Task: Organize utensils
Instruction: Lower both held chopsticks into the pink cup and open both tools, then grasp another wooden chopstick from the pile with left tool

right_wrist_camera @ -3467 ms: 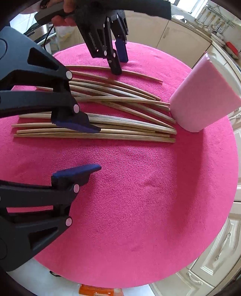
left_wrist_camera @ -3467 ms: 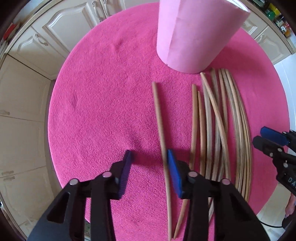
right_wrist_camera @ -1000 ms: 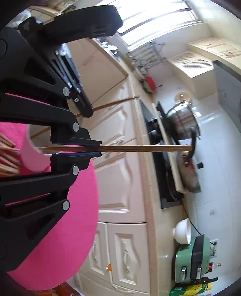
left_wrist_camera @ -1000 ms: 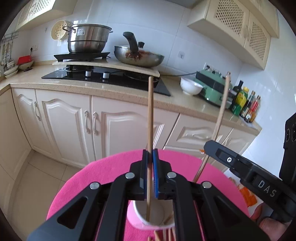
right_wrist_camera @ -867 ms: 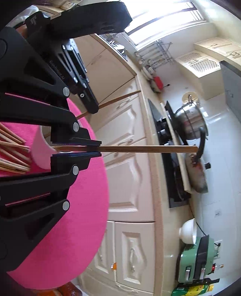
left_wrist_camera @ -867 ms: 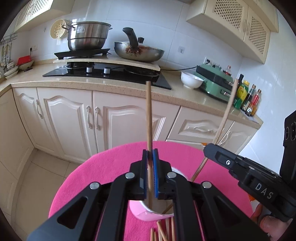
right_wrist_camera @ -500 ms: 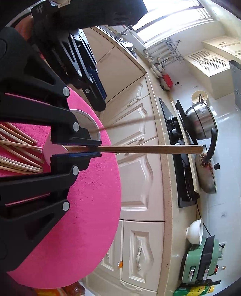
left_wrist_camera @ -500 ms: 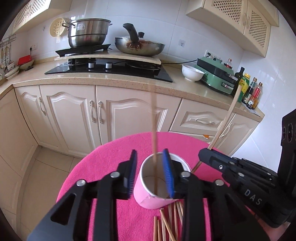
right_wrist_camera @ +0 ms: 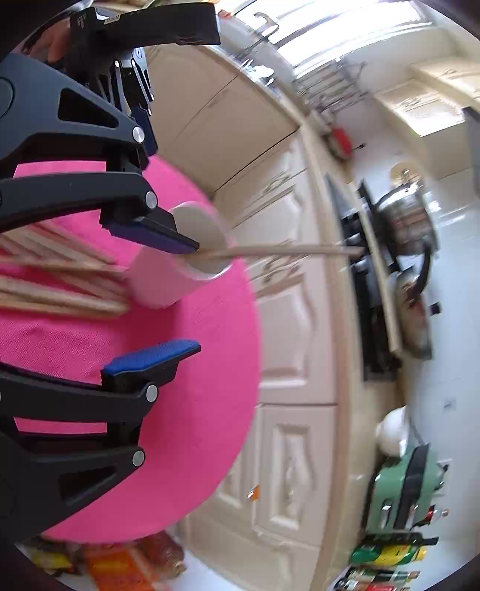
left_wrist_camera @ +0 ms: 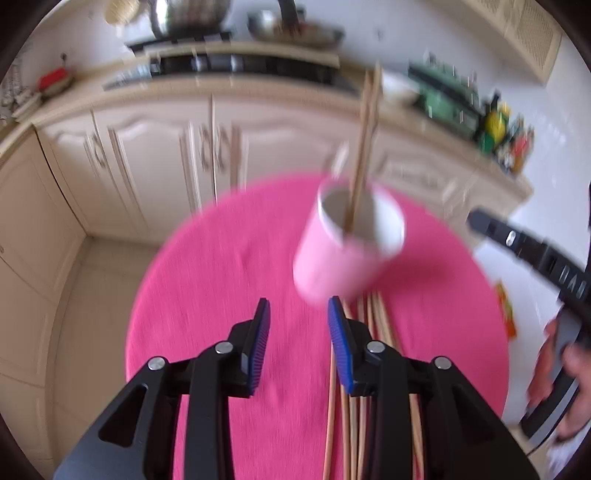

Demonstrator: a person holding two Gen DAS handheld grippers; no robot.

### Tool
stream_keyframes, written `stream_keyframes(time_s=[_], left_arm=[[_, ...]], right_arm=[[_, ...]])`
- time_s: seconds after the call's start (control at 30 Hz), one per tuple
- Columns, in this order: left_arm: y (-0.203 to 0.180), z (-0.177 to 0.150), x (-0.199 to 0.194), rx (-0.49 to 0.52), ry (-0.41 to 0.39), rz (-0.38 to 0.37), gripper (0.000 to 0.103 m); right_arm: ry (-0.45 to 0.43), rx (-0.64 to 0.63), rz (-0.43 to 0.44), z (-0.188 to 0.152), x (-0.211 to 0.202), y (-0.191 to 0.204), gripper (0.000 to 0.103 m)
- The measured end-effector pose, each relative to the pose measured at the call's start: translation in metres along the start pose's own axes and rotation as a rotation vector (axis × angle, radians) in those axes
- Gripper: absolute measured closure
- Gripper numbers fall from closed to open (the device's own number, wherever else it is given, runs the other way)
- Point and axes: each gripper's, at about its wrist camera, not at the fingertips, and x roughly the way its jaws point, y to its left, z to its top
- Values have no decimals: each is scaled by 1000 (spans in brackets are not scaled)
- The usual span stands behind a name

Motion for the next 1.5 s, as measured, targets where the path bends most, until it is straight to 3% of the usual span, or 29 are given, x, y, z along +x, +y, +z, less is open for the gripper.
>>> stream_keyframes(time_s=[0.1,0.2,0.47,0.6,0.8,0.9,0.93,0.97,1.13,1.5], left_arm=[[-8,-24,20,29,123,-8,71],[-14,-39,35,56,196,-7,71],[-32,-59,68,173,313,74,71],[-37,-58,73,183,333,69,71],[-48,-56,81,208,353,121,71],[-41,-55,79,159,345,122,84],[-39,-54,79,146,346,121,94],[-35,-54,79,128,347,116,95],[-15,-54,70,52,341,110,97],[-9,-59,61,1,331,104,97]], right_arm=[[70,1,-47,-20,0,-8,54],[145,14,-81,-41,3,-14,54],[263,53,-102,-80,9,-19,54],[296,55,-108,-86,11,-20,54],[375,73,-109,-96,21,-25,55],[437,73,-98,-101,30,-26,55],[448,68,-94,-101,33,-25,57],[458,64,-89,-101,35,-24,62],[510,32,-80,-100,51,-17,73],[581,-8,-110,-96,70,-12,76]])
